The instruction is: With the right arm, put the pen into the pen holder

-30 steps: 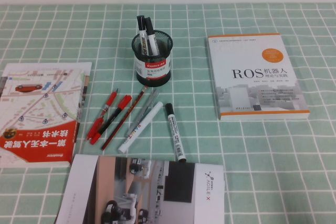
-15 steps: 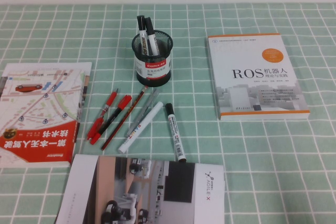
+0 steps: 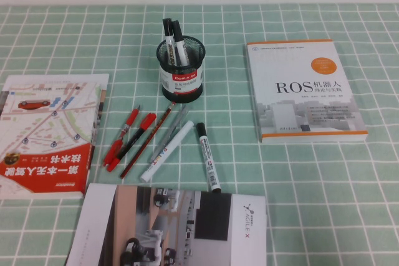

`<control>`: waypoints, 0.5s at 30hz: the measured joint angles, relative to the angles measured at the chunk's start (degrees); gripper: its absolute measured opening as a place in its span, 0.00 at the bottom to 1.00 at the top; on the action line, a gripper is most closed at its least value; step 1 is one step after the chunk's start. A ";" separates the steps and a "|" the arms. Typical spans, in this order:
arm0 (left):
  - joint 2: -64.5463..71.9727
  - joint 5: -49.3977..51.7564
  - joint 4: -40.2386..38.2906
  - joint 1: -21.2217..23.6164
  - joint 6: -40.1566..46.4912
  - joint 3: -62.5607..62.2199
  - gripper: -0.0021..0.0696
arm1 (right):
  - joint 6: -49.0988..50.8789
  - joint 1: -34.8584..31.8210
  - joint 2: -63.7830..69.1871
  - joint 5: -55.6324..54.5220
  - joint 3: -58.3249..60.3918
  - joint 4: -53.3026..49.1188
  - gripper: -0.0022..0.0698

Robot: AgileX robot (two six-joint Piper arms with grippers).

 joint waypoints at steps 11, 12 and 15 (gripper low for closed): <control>0.00 0.00 0.00 0.00 0.00 0.00 0.02 | -1.22 0.13 30.17 21.78 -24.92 -8.68 0.00; 0.00 0.00 0.00 0.00 0.00 0.00 0.02 | -1.37 0.55 33.14 22.49 -27.03 -9.30 0.00; 0.00 0.00 0.00 0.00 0.00 0.00 0.02 | -1.22 4.17 41.05 22.91 -32.34 -11.57 0.00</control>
